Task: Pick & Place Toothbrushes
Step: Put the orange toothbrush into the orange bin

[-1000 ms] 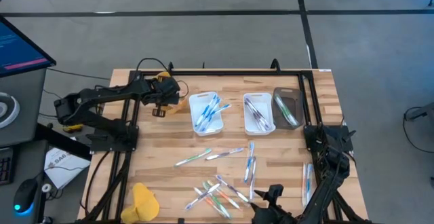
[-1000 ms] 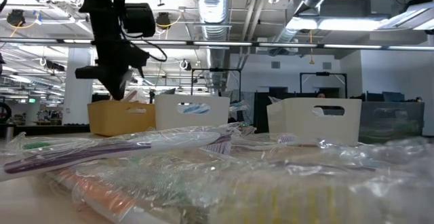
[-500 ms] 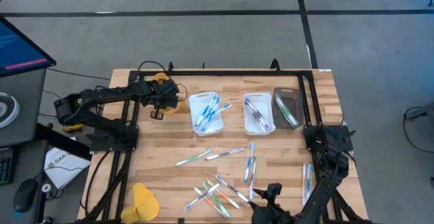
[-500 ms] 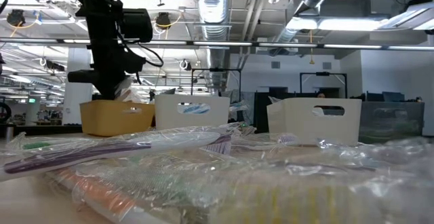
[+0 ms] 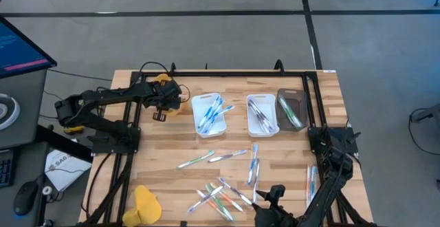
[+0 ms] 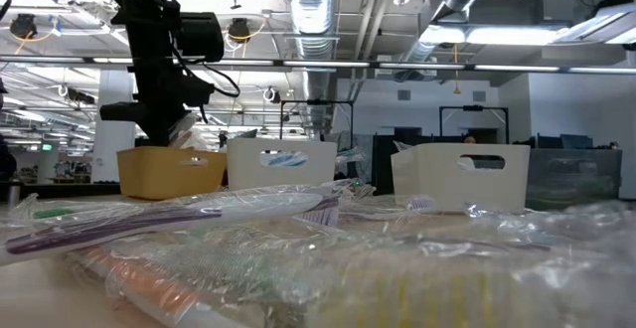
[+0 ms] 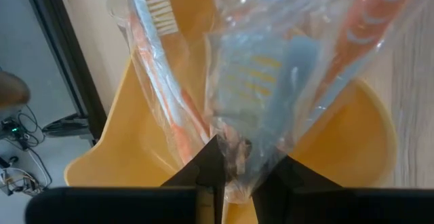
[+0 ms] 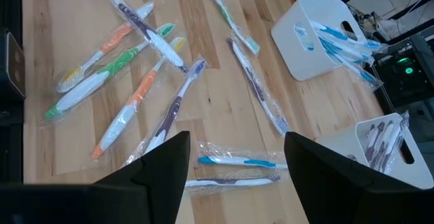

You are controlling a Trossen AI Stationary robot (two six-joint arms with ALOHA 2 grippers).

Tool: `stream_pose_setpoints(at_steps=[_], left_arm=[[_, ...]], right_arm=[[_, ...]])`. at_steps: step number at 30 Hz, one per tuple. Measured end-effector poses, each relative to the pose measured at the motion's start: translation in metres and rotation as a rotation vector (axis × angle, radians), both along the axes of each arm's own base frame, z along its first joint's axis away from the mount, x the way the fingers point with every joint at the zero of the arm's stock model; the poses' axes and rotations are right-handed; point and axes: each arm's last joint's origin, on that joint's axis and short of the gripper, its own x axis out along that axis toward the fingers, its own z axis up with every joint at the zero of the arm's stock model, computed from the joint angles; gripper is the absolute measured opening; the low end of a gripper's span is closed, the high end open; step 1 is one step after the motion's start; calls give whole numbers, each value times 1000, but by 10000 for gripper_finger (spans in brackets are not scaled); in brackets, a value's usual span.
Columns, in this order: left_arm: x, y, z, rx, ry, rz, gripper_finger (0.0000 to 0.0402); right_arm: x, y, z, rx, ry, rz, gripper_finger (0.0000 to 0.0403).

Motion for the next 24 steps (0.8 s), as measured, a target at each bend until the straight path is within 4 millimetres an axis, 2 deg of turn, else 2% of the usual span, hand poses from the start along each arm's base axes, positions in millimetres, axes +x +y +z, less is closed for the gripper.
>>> stream_pose_setpoints(at_steps=[9,18,24], left_arm=[[0,0,0,-1,3,1,53],[-1,1,0,34,32,4,123],[-1,-6,7,71,14,-14,141]], right_arm=[[0,0,0,-6,5,6,234],[0,0,0,-6,5,6,234],[0,0,0,-5,5,5,234]])
